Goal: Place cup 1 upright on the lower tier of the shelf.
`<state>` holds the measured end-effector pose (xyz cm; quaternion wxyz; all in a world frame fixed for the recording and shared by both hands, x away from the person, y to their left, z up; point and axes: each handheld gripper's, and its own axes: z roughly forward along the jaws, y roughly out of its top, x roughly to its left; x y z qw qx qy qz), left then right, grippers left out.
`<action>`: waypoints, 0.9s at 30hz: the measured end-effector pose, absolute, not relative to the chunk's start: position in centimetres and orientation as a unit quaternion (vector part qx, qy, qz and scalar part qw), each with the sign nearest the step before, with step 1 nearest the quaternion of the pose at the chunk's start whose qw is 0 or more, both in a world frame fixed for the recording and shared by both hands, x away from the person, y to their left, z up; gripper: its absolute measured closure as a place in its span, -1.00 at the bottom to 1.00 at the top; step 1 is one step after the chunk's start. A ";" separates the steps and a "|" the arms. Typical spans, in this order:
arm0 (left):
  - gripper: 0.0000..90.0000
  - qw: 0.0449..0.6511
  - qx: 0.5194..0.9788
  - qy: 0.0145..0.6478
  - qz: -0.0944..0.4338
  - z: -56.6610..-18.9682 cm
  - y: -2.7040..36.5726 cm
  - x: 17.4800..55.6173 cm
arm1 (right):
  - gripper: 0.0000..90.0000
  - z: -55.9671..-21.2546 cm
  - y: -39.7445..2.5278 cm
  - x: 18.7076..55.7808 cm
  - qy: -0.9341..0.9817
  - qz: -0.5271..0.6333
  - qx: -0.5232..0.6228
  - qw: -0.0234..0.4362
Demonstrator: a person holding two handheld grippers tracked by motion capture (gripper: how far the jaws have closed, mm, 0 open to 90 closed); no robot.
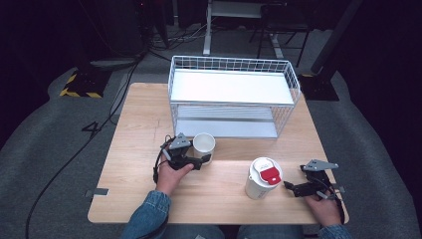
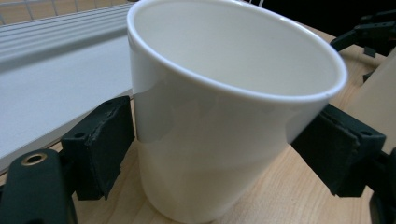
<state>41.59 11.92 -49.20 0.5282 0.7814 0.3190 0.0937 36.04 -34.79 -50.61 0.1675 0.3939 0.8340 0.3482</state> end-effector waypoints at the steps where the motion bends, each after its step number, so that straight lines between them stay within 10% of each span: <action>1: -0.66 0.527 0.782 0.318 0.095 -49.2 11.8 41.7 | -0.99 -50.6 -34.8 36.0 0.834 0.348 0.394 0.167; 27: -0.53 0.508 0.798 0.301 0.123 -48.7 10.5 41.7 | -0.99 -50.6 -34.8 36.0 0.834 0.348 0.394 0.167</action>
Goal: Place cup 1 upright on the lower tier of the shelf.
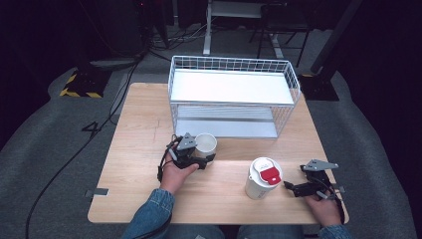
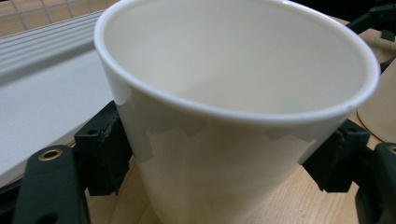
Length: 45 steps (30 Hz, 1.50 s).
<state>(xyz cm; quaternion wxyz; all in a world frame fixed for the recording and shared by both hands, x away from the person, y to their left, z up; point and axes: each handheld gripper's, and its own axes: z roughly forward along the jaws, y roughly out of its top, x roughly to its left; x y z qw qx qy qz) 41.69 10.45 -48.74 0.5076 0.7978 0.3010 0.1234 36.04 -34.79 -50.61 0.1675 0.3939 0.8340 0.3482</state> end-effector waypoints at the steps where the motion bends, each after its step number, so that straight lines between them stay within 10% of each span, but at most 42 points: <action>1: -0.53 0.510 0.796 0.303 0.118 -48.6 10.4 41.7 | -0.99 -50.6 -34.8 36.0 0.834 0.348 0.394 0.167; 45: -0.53 0.530 0.772 0.316 0.154 -45.2 5.4 48.1 | -0.99 -50.6 -34.7 36.0 0.831 0.347 0.399 0.170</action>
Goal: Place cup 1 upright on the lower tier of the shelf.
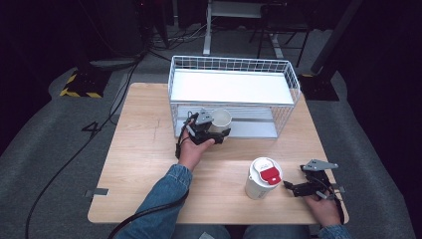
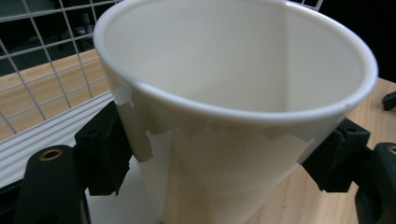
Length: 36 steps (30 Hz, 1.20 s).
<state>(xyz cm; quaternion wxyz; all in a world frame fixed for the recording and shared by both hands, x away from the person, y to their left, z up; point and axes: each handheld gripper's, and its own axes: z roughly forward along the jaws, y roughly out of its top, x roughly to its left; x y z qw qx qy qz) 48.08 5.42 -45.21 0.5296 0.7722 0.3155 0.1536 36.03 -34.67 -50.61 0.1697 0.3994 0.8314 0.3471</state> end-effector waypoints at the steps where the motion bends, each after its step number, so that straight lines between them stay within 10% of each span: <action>1: -0.53 0.530 0.772 0.316 0.154 -45.2 5.4 48.1 | -0.99 -50.6 -34.7 36.0 0.831 0.347 0.399 0.170; 36: -0.53 0.546 0.745 0.342 0.174 -47.4 2.1 52.2 | -0.99 -50.6 -34.7 36.0 0.832 0.346 0.398 0.170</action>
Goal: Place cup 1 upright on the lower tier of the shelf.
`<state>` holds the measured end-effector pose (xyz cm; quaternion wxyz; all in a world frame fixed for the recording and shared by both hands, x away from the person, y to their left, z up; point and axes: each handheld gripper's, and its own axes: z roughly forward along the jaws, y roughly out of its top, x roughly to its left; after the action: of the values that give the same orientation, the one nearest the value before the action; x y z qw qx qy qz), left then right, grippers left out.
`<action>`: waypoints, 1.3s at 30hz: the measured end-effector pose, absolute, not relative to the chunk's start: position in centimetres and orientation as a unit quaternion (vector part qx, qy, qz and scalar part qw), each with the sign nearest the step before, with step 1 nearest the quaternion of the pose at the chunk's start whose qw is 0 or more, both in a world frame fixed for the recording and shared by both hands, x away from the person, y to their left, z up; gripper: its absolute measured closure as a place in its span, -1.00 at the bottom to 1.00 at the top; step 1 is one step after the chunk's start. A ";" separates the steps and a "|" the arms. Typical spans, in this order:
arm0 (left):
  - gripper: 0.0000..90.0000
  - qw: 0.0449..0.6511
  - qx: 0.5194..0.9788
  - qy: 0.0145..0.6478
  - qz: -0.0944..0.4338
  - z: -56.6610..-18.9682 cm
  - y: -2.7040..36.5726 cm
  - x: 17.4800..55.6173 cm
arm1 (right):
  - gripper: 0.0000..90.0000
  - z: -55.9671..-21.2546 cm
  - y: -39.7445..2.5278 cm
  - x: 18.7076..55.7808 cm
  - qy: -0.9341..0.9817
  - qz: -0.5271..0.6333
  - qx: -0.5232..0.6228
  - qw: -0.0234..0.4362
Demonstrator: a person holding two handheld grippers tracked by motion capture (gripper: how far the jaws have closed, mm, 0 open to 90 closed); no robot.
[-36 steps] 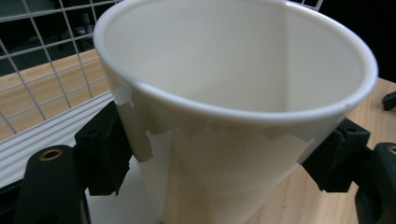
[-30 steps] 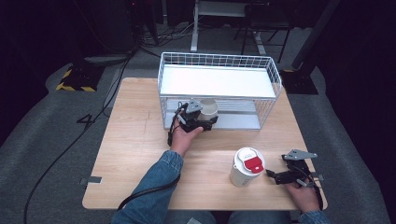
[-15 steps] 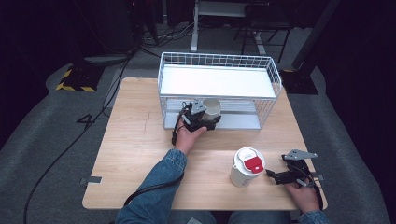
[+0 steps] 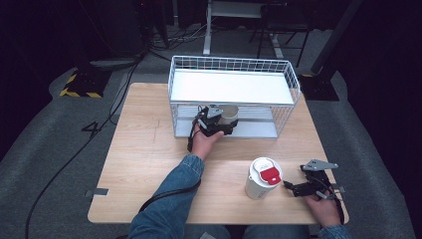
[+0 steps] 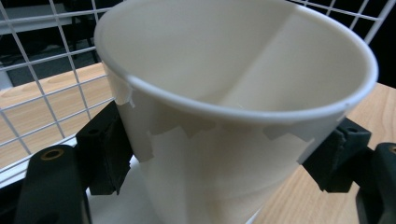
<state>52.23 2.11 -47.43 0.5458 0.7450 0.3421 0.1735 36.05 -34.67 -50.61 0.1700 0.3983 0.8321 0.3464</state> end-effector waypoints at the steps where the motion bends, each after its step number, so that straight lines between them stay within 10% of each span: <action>1: -0.53 0.537 0.750 0.344 0.176 -47.6 2.0 52.5 | -0.99 -50.6 -34.7 36.0 0.832 0.346 0.399 0.170; 39: -0.66 0.535 0.753 0.347 0.163 -48.0 2.3 53.5 | -0.99 -50.6 -34.7 36.0 0.832 0.346 0.399 0.170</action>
<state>53.54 2.33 -48.05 0.5345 0.7532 0.3473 0.1626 36.05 -34.66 -50.61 0.1697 0.3990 0.8319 0.3462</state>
